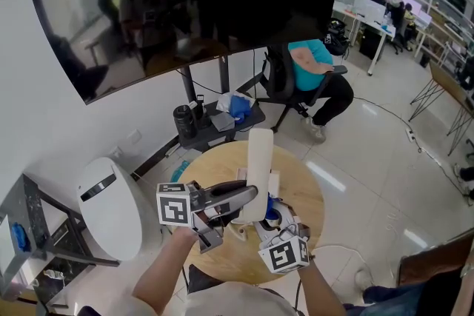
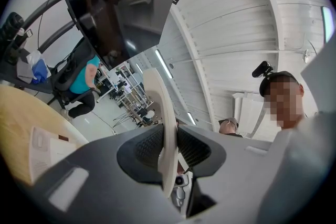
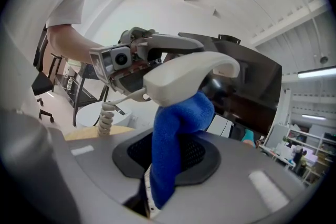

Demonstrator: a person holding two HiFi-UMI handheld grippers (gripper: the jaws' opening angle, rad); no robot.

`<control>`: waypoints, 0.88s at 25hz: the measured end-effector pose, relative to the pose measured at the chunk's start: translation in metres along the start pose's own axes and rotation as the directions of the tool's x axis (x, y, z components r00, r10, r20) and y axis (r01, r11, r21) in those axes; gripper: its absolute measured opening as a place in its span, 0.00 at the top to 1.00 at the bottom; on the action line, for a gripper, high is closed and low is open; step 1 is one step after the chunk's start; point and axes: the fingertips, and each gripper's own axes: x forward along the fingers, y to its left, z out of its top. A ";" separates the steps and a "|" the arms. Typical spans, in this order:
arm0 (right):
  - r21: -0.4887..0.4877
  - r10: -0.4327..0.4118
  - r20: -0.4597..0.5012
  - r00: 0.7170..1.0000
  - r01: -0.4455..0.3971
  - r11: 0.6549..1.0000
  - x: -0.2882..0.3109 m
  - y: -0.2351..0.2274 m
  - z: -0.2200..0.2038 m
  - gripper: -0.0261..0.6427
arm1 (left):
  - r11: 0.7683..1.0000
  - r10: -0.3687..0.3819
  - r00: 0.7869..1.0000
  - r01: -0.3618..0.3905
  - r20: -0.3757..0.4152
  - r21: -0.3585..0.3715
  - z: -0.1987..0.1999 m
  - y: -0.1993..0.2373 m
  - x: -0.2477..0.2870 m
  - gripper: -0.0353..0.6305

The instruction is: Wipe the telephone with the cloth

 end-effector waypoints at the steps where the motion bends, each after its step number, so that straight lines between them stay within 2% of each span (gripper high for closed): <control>1: 0.002 0.002 -0.001 1.000 -0.002 1.000 -0.001 0.002 -0.001 0.83 | 1.000 0.002 1.000 -0.002 0.003 0.000 0.000 0.000 0.000 0.83; 16: 0.068 0.028 -0.037 0.999 -0.025 0.997 -0.007 0.035 -0.016 0.83 | 0.999 0.036 0.999 -0.036 0.020 -0.002 0.002 0.008 -0.005 0.83; 22: 0.135 -0.010 -0.052 0.999 0.017 0.991 -0.013 0.028 -0.029 0.83 | 0.999 0.044 0.998 -0.044 0.035 -0.004 0.002 0.011 -0.010 0.83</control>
